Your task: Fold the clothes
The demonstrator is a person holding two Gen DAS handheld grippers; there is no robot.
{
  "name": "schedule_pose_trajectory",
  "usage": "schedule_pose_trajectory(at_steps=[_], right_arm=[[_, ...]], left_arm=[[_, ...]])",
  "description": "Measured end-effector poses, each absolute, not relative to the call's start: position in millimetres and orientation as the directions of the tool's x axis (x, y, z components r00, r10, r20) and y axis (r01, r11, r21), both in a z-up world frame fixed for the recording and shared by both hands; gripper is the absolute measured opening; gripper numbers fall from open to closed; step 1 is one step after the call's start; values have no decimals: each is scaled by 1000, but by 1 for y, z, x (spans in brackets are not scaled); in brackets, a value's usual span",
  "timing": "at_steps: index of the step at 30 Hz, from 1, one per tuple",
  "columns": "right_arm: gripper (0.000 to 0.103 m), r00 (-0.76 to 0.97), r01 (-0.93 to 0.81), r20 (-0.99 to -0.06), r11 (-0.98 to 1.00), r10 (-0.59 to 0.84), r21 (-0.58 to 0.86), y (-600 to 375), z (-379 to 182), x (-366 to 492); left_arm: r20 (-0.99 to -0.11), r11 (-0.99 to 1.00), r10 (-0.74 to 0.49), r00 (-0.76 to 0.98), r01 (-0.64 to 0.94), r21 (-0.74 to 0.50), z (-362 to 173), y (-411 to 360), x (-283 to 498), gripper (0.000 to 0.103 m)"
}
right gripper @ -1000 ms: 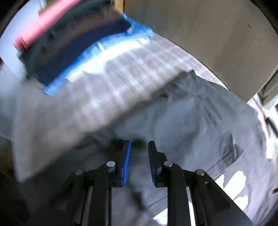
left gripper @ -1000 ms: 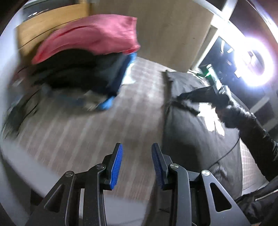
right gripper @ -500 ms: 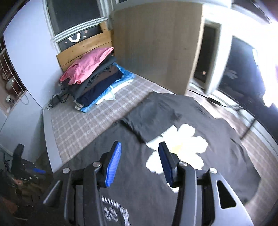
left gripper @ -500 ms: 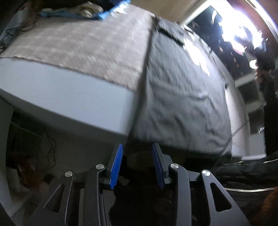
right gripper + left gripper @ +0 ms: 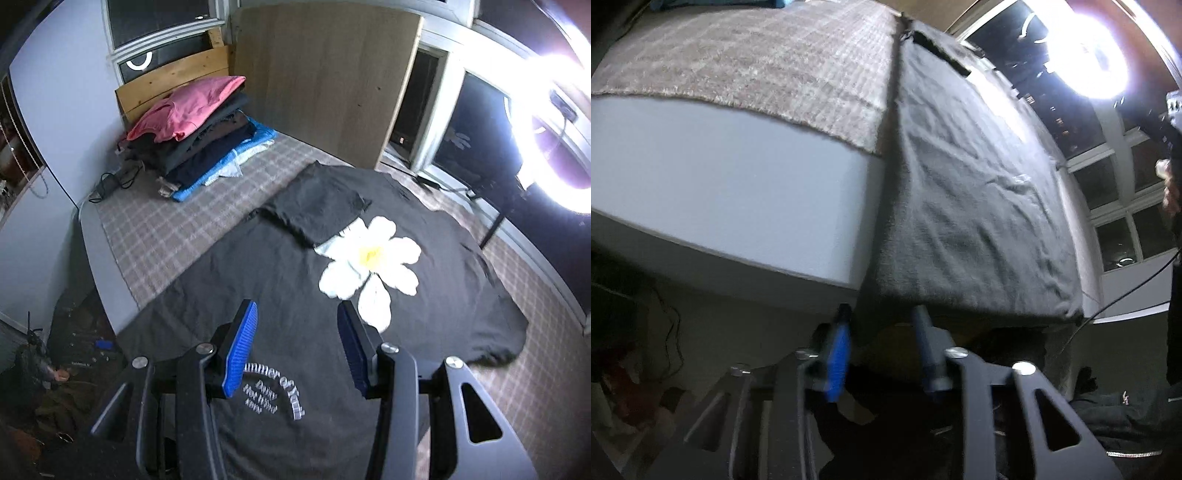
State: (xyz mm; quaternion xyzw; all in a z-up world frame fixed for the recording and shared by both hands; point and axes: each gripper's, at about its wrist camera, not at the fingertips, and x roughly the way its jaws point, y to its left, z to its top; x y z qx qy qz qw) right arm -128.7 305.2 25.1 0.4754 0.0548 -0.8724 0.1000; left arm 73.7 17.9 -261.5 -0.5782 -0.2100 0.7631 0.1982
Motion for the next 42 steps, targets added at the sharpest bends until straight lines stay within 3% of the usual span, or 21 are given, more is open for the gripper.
schedule_pose_trajectory(at_steps=[6, 7, 9, 12, 15, 19, 25, 29, 31, 33, 34, 42], right_arm=[[49, -526, 189, -840, -981, -133, 37, 310, 29, -146], [57, -521, 202, -841, -978, -148, 47, 306, 28, -161], [62, -522, 245, -840, -969, -147, 17, 293, 23, -196], [62, -528, 268, -840, -963, -126, -24, 270, -1, -267], [62, -469, 252, -867, -966, -166, 49, 260, -37, -344], [62, -391, 124, -912, -989, -125, 82, 249, -102, -439], [62, -255, -6, -963, -995, -93, 97, 245, -166, -490], [61, -264, 101, -963, -995, -44, 17, 235, -175, -488], [55, -290, 189, -957, -981, -19, -37, 227, -175, -480], [17, -308, 201, -951, -979, -39, -25, 233, -171, -474], [9, -311, 194, -949, -981, -47, -15, 238, -169, -473], [6, -390, 35, -849, -927, -356, 372, 335, -132, -430]], left_arm=[[-781, -827, 559, -280, -108, -552, -235, 27, 78, 5], [-780, -828, 556, -287, -108, -551, -230, 27, 79, 5], [-775, -828, 554, -304, -107, -550, -222, 27, 83, 5], [-780, -841, 532, -329, -101, -531, -210, 31, 84, 5], [-799, -860, 500, -336, -80, -504, -202, 40, 81, 5], [-813, -875, 469, -345, -52, -482, -196, 47, 77, 4], [-817, -880, 457, -352, -44, -473, -188, 55, 75, 4], [-817, -880, 462, -346, -62, -471, -184, 59, 75, 4], [-814, -879, 469, -342, -86, -470, -182, 60, 76, 4], [-815, -882, 468, -341, -120, -456, -177, 66, 77, 4], [-815, -881, 472, -336, -135, -454, -175, 70, 78, 4], [-791, -822, 555, -256, -316, -474, -148, 125, 87, 4]])
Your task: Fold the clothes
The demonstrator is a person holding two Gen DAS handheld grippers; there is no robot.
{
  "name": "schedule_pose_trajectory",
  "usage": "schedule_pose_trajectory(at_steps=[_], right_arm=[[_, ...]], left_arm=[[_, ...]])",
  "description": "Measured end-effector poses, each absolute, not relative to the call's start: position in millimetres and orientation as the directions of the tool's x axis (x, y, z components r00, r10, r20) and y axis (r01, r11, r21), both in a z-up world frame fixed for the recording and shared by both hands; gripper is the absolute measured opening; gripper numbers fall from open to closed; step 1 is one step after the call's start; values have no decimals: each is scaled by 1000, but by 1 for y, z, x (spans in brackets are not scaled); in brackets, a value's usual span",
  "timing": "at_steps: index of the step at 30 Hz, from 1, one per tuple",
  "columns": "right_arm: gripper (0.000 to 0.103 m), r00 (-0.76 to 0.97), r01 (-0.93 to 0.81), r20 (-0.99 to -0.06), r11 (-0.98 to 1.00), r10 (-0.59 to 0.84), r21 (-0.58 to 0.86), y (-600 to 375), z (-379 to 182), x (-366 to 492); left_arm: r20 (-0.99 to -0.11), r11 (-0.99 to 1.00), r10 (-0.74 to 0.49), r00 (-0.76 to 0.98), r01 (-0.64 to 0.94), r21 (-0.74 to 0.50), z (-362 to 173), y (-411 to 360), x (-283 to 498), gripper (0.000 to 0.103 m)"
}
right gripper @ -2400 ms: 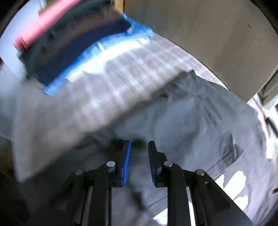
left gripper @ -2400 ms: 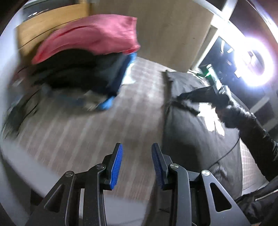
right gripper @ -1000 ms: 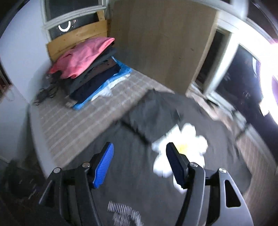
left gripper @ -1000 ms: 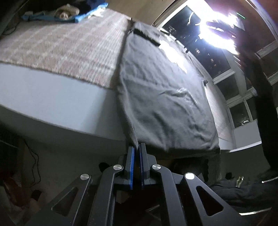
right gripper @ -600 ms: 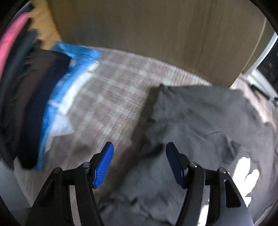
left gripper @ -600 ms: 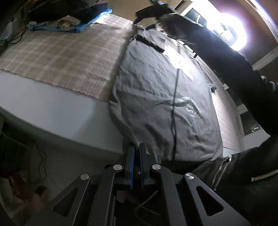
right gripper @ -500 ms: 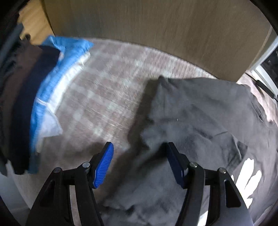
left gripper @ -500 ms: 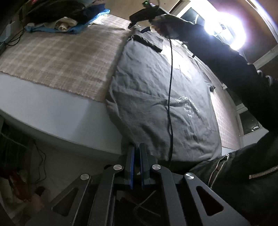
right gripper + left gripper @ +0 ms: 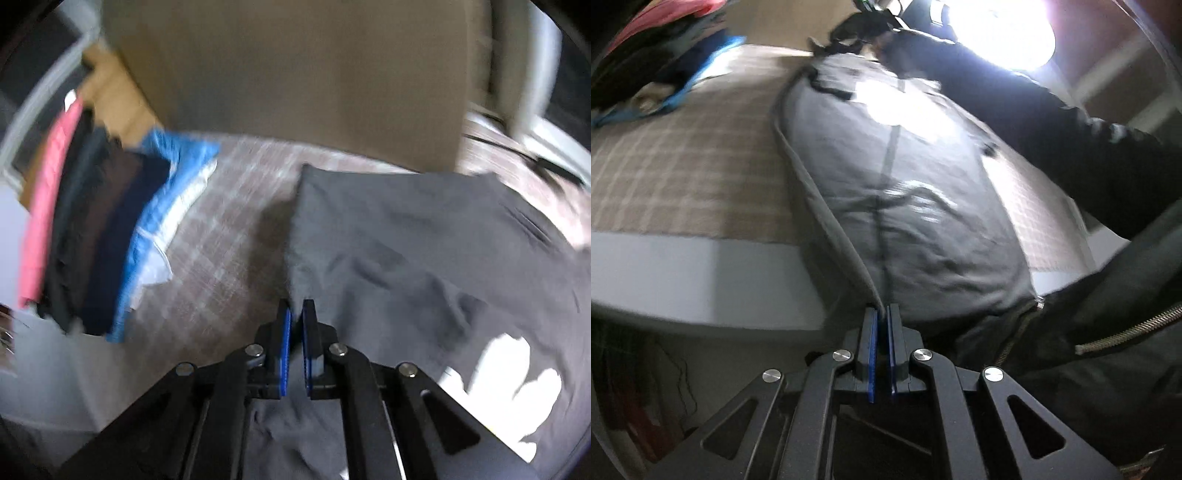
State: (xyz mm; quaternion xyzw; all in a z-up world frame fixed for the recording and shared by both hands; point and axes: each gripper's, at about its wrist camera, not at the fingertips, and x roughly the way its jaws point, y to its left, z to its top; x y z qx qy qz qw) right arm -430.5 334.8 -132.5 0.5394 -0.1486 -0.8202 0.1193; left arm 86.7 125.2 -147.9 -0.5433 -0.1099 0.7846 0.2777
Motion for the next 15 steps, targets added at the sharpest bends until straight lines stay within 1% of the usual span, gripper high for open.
schedule_pose_trajectory(at_steps=[4, 6, 13, 15], right_arm=[[5, -473, -44, -794, -890, -380, 453, 399, -117, -391], [5, -480, -81, -796, -885, -369, 459, 423, -118, -380], [6, -448, -185, -847, -897, -286, 401, 470, -157, -369], [9, -408, -189, -870, -907, -276, 376, 468, -168, -375]], left_arm=[[-776, -765, 604, -180, -402, -503, -146, 160, 92, 4], [-777, -743, 614, -138, -434, -510, -153, 178, 93, 4], [-801, -713, 599, -21, -470, -521, -188, 222, 88, 4], [-807, -722, 591, 0, -446, -529, -194, 224, 86, 6]])
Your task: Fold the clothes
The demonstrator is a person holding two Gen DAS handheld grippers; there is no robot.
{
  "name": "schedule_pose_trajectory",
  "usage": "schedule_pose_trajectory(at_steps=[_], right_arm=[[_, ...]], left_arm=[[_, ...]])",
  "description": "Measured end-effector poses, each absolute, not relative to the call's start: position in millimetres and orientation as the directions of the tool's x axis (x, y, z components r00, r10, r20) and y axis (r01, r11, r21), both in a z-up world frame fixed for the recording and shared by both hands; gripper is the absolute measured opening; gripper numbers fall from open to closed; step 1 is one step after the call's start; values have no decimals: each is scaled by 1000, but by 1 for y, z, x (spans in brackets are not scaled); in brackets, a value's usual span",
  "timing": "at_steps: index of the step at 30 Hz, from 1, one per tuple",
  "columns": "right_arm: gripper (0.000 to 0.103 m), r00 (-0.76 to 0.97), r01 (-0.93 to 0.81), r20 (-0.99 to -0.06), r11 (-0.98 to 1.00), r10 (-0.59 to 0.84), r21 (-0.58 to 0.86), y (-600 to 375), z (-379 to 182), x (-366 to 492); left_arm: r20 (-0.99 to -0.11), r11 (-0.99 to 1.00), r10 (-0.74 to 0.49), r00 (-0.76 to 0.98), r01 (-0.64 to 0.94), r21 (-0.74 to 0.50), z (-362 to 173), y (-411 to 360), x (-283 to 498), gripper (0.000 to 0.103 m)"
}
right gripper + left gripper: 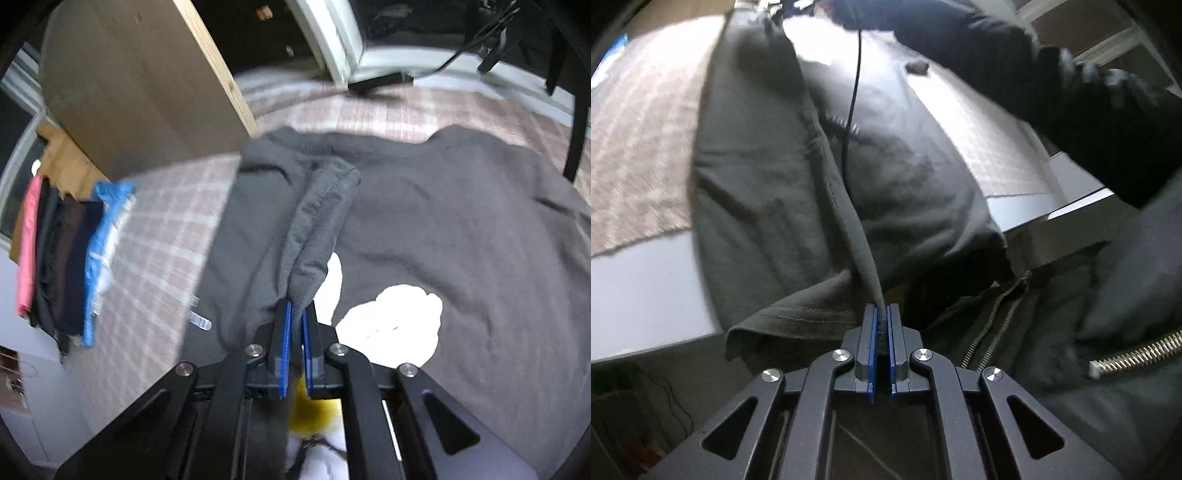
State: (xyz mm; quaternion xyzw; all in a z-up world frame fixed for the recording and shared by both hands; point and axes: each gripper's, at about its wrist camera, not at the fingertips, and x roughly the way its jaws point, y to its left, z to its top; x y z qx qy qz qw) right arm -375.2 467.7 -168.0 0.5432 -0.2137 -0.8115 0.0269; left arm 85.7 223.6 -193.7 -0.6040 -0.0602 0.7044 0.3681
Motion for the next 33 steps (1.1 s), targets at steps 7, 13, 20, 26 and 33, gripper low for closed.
schedule_pose_trajectory(at_steps=[7, 13, 20, 26, 33], right_arm=[[19, -517, -235, -811, -866, -273, 442, 493, -110, -327], [30, -634, -72, -671, -835, -384, 545, 499, -14, -208], [36, -561, 60, -666, -826, -492, 560, 415, 10, -46], [36, -310, -12, -803, -842, -509, 539, 312, -99, 9], [36, -161, -75, -814, -815, -559, 574, 256, -167, 21]], left_arm=[[-814, -737, 580, -30, -443, -509, -163, 193, 125, 22], [-859, -810, 508, -57, -371, -455, -174, 139, 152, 22], [-895, -812, 422, -148, -502, -299, -194, 141, 127, 22], [-915, -747, 369, -163, -638, -188, -214, 169, 109, 26], [-922, -733, 346, -176, -664, -148, -221, 172, 105, 26]])
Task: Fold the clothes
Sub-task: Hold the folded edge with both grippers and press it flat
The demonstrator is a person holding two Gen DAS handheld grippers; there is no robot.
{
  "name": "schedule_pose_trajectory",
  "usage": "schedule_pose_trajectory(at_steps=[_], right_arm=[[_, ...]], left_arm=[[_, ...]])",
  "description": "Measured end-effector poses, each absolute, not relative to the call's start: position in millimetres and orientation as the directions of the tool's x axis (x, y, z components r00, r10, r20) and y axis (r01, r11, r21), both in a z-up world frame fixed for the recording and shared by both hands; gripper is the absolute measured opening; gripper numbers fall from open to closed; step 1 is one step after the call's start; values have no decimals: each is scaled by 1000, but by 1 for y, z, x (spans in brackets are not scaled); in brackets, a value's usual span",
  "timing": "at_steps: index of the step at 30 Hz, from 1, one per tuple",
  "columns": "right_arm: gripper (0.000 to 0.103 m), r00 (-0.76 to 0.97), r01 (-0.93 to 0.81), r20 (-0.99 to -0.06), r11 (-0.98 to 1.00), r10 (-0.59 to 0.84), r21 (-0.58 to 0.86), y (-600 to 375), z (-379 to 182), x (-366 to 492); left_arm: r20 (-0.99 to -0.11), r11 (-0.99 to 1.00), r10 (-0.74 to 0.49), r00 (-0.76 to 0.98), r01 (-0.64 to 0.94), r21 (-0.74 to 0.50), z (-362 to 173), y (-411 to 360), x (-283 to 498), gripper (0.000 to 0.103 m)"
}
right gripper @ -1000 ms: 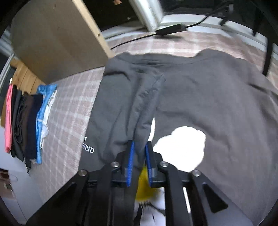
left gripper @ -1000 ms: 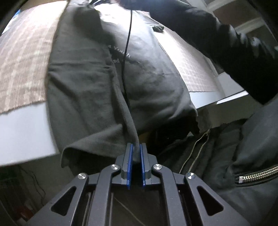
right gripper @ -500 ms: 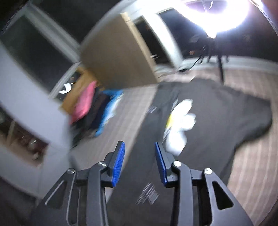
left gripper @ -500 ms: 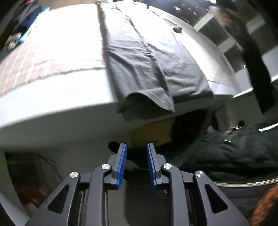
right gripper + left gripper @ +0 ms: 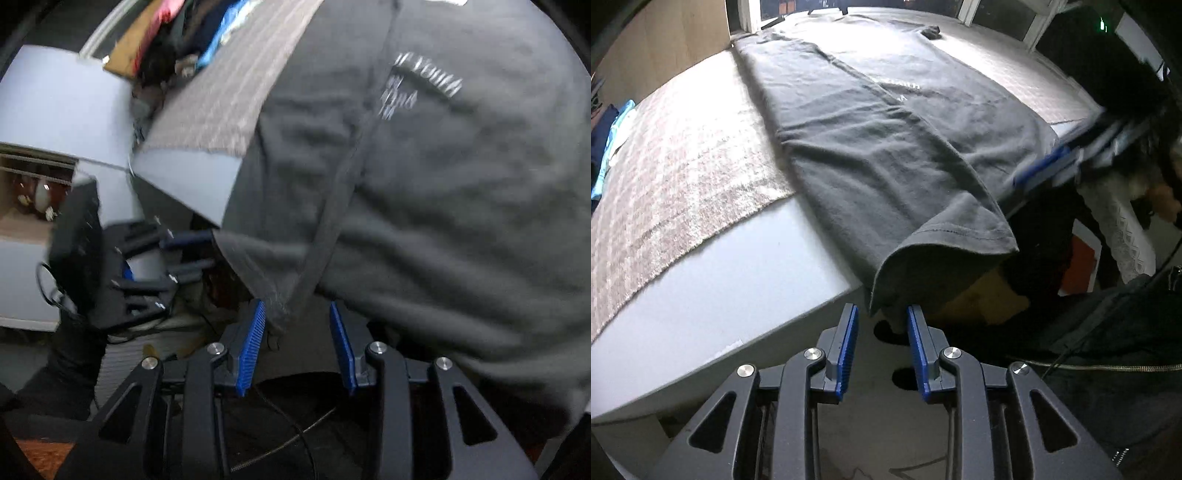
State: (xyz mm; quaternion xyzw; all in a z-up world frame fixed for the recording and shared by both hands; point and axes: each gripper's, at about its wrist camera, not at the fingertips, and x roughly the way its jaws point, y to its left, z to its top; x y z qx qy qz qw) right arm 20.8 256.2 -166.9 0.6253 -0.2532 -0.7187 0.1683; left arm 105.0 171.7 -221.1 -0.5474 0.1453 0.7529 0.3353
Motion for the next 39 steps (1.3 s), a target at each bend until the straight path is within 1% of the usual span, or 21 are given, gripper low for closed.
schedule_pose_trajectory(at_steps=[4, 7, 8, 9, 10, 11, 13, 17, 19, 20, 22, 25, 28, 30, 31, 32, 36, 39], right_arm=[[36, -136, -114, -794, -787, -592, 606, 246, -184, 21], [36, -128, -101, -790, -784, -600, 612, 240, -188, 18], [35, -125, -93, -786, -782, -605, 616, 237, -189, 17], [26, -125, -74, -776, -774, -619, 629, 234, -189, 16], [7, -126, -64, -771, -771, -624, 634, 233, -186, 17], [5, -128, -54, -767, -768, -628, 638, 233, -184, 17], [5, -135, -33, -744, -748, -654, 663, 235, -176, 18], [5, -162, -12, -729, -737, -665, 675, 248, -154, 23], [5, -176, -25, -712, -720, -680, 693, 259, -148, 26], [5, -182, -23, -720, -729, -669, 684, 261, -146, 27], [5, -175, -15, -749, -759, -639, 651, 260, -151, 27], [5, -121, -59, -752, -752, -648, 657, 254, -177, 26], [8, -101, -85, -757, -753, -645, 653, 254, -185, 26], [8, -87, -103, -760, -753, -644, 650, 254, -191, 27], [8, -92, -102, -762, -755, -641, 648, 254, -189, 26], [8, -89, -95, -764, -759, -639, 645, 253, -188, 25], [8, -69, -61, -811, -809, -581, 585, 242, -184, 23], [8, -66, -73, -812, -809, -580, 584, 230, -190, 15]], left_arm=[[-923, -717, 349, -164, -681, -151, -223, 174, 107, 26], [-921, -705, 360, -149, -690, -164, -223, 177, 108, 22], [-920, -703, 363, -147, -691, -167, -223, 177, 108, 14], [-919, -702, 366, -145, -692, -170, -222, 177, 108, 10], [-919, -701, 370, -138, -690, -179, -221, 177, 107, 5], [-918, -701, 371, -139, -691, -179, -219, 176, 108, 5], [-918, -700, 368, -147, -694, -170, -212, 174, 111, 4], [-912, -699, 370, -176, -699, -149, -190, 170, 120, 4], [-904, -696, 388, -181, -701, -158, -181, 167, 122, 2], [-899, -692, 401, -179, -702, -168, -179, 166, 124, 2], [-905, -688, 400, -146, -700, -191, -189, 163, 128, 0], [-941, -698, 317, -114, -700, -151, -215, 166, 133, 0], [-940, -720, 314, -135, -679, -143, -220, 161, 130, 2], [-935, -715, 321, -152, -686, -134, -219, 159, 129, 18], [-935, -714, 321, -152, -688, -133, -221, 159, 127, 30], [-935, -713, 321, -149, -688, -135, -223, 160, 124, 33], [-920, -748, 377, -106, -620, -235, -233, 151, 107, 33], [-896, -762, 434, -92, -569, -310, -233, 144, 94, 33]])
